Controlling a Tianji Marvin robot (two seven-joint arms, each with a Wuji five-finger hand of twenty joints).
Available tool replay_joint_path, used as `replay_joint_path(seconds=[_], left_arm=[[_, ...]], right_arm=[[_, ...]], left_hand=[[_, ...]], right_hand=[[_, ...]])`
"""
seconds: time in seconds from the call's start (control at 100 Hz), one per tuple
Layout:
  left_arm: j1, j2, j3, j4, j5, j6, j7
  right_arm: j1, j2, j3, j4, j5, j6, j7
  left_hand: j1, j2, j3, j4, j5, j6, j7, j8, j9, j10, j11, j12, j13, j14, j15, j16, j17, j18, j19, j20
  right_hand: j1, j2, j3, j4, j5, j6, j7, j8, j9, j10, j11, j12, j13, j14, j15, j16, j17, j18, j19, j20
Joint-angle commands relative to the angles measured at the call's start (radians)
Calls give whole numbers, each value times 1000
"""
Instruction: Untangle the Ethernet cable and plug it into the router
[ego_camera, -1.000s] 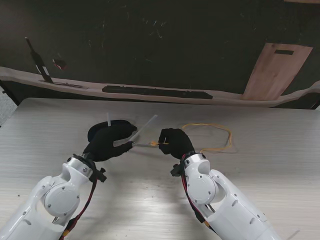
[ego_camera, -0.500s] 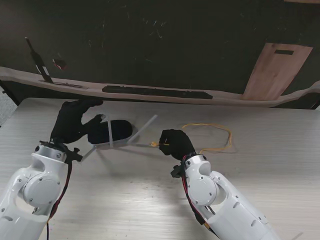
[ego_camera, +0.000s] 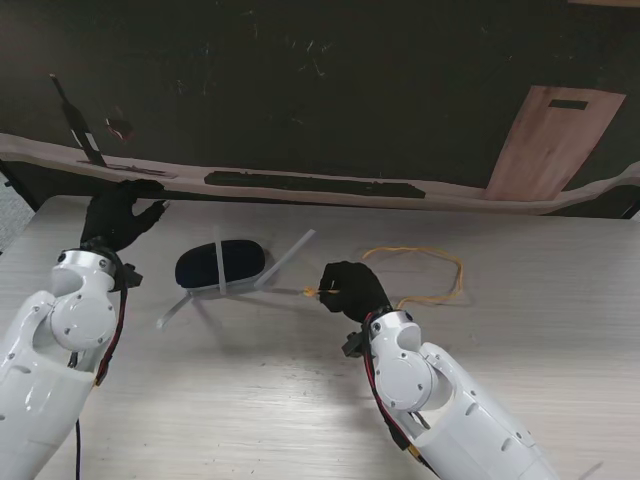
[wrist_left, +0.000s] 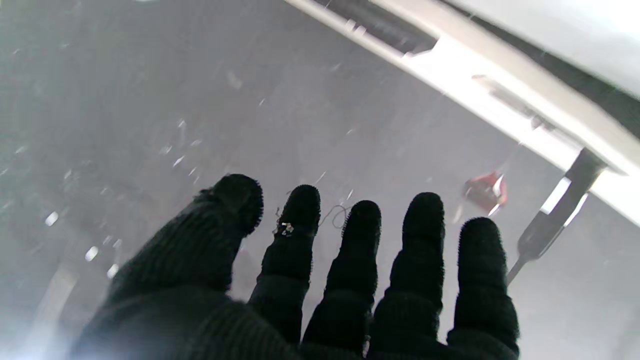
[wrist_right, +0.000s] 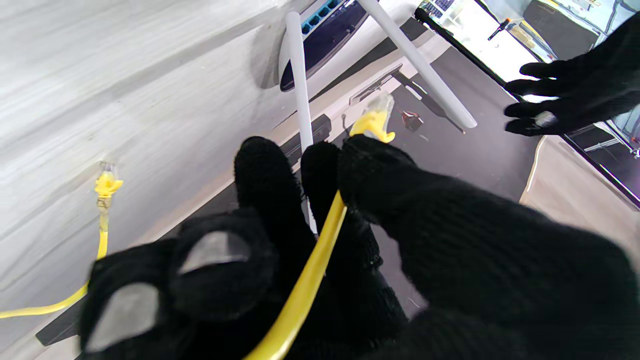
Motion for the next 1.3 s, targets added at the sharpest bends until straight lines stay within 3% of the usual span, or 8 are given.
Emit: replay_joint_path(seconds=[0.0,0.1,0.18,0.37,0.73,1.0,1.06,1.29], left_arm=[[-35,11,18,45,21,16,-50],[-97,25,57,127,37,48,-120],[-146,37,93,190,46,69,-180],[-245,59,197,289,75,119,-293],[-404,96,391,435,132,61,-461],[-483,56,519,573,-3,105,-376],[-502,41,549,610,-38,129,-346],[-579,-30,663,786,-167,157,-228]], right_arm=[[-2,-4,-5,4,5,4,19],[1,-4,-9,11,8,11,23],[4,-5,-12,17,11,19,25],[16,-7,-21,30,19,31,32],[21,-6,-32,35,19,44,43],[25,-6,-37,38,27,48,53],[25,-6,-37,38,28,50,55],[25,-6,-37,38,33,59,59]], left_hand=[[-58,-35,68,7,-50,-6,-9,7,-45,-28,-1,2,-24,-48,8,-19,-15,-48,19,19],[-160,-118,190,-5,-99,6,-29,-3,-96,-34,-14,-5,-60,-69,-20,-33,-30,-59,-8,4],[-189,-153,208,-15,-129,14,-52,-15,-139,-35,-29,-13,-100,-83,-50,-46,-52,-66,-38,-11],[-205,-134,197,-19,-156,4,-71,-25,-176,-44,-42,-20,-148,-103,-84,-60,-76,-75,-68,-27],[-274,-190,181,-50,-279,17,-161,-74,-297,-68,-87,-50,-253,-160,-176,-123,-117,-104,-167,-83],[-262,-93,130,-32,-319,-7,-185,-94,-327,-68,-112,-69,-290,-170,-179,-151,-127,-112,-171,-85],[-246,-29,100,-13,-330,-14,-178,-93,-325,-68,-120,-75,-294,-170,-170,-155,-127,-116,-159,-79],[-194,3,64,-7,-399,-35,-193,-105,-332,-71,-167,-102,-322,-175,-148,-156,-143,-121,-137,-72]], right_hand=[[38,11,28,-7,32,-11,25,10,106,109,61,-3,-3,-2,52,17,32,-186,208,5],[38,12,27,-7,32,-11,25,10,106,110,62,-2,-3,-4,52,17,32,-185,208,5],[38,12,26,-7,31,-10,25,10,105,110,62,-2,-3,-3,52,17,32,-184,208,5],[38,13,26,-6,31,-10,26,10,106,113,65,-1,-3,0,54,17,32,-181,210,5],[35,17,23,-6,30,-10,26,9,105,110,68,-1,-3,0,55,16,32,-180,210,5],[34,20,21,-5,27,-15,26,10,105,108,70,-1,-3,0,55,16,32,-180,211,5],[33,22,20,-5,27,-15,26,10,105,108,70,-1,-3,0,55,16,32,-180,211,5],[33,23,18,-5,26,-15,26,10,106,109,72,0,-3,3,55,16,32,-179,211,5]])
